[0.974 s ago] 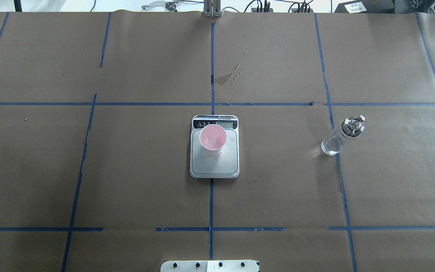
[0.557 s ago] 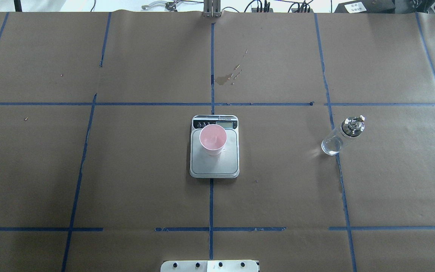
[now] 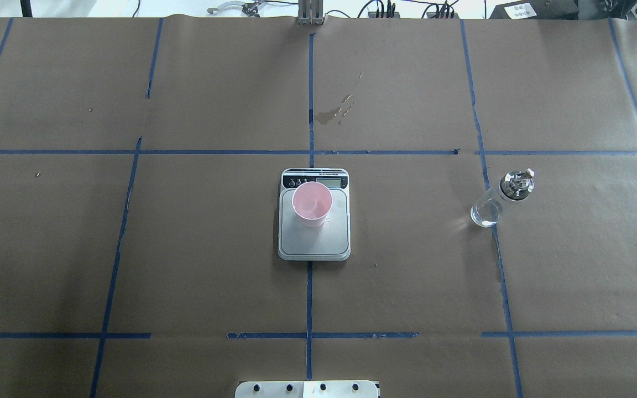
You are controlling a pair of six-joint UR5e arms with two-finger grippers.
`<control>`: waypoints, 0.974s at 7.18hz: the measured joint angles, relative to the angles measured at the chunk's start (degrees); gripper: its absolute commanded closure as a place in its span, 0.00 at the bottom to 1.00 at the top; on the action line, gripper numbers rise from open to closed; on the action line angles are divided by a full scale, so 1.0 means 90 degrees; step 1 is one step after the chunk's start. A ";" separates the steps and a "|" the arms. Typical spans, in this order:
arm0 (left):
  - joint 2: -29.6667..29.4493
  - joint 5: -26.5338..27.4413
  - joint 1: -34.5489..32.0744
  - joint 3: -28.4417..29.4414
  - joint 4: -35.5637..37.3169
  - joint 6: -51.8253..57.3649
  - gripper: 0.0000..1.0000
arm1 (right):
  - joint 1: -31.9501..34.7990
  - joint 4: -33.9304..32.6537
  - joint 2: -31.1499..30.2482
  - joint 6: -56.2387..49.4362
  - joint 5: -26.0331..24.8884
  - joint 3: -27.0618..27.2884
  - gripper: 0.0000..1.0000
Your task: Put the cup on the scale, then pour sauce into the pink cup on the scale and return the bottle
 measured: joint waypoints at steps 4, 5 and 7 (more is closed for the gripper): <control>0.0016 -0.0024 -0.0114 0.0000 -0.0007 -0.0054 0.00 | 0.0002 0.0015 0.0004 0.0143 0.0033 -0.0008 0.00; 0.0016 -0.0026 -0.0204 0.0002 -0.0009 -0.0056 0.00 | 0.0002 0.0015 0.0005 0.0146 0.0032 -0.0009 0.00; 0.0008 -0.0022 -0.0441 -0.0011 -0.0018 -0.0056 0.00 | 0.0002 0.0019 0.0007 0.0148 0.0032 0.0000 0.00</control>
